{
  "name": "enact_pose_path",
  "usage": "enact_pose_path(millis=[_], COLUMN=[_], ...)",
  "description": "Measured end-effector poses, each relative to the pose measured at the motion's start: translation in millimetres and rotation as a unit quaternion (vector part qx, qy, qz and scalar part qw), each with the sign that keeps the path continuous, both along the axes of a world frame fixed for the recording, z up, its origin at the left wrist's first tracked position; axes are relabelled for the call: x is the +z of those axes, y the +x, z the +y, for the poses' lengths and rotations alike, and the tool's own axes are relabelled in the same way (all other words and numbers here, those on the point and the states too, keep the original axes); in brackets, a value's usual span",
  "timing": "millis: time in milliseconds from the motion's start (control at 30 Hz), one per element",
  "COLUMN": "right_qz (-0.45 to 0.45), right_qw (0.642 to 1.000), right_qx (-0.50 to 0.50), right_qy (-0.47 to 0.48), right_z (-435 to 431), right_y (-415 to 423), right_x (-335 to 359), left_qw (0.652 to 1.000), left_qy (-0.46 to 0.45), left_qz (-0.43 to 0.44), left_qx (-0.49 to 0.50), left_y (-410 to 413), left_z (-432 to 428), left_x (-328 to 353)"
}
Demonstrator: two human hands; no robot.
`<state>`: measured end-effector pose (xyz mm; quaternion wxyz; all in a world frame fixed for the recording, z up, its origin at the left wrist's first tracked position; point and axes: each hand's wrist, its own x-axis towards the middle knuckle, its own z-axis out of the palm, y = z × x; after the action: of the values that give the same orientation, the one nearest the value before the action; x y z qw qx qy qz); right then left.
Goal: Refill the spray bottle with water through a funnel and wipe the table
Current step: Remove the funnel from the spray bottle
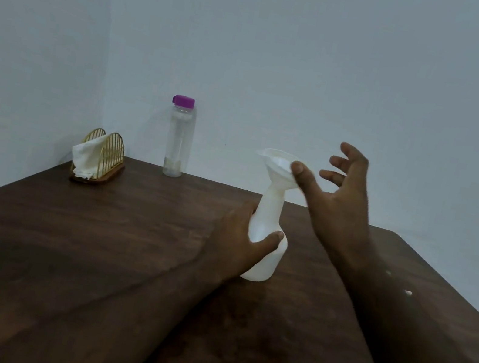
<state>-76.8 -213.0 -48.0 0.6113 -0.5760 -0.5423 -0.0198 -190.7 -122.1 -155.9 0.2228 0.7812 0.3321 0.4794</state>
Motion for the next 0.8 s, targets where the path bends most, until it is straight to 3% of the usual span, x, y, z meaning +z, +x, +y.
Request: enact_pose_path(millis=[200,400,633,800], right_qz=[0.030,-0.060,0.051,0.042], right_qw=[0.996,0.998,0.995,0.993], right_qx=[-0.078,0.003,-0.082,-0.009], right_qy=[0.022,-0.028,-0.036,-0.112], right_z=[-9.0,-0.2,-4.4,-12.2], right_y=[22.6,2.9,6.2,-11.8], right_x=[-9.5,-5.5,1.9,5.0], left_qw=[1.000,1.000,1.000,1.000], left_qy=[0.002,0.000,-0.005,0.004], left_qz=[-0.007,-0.009,0.002,-0.005], left_qx=[0.009,0.001,-0.001,-0.002], left_y=[-2.7,-0.3,-4.3,-2.7], left_z=[-2.7,-1.4,-2.9,-0.7], left_x=[3.7,0.2,1.4,1.0])
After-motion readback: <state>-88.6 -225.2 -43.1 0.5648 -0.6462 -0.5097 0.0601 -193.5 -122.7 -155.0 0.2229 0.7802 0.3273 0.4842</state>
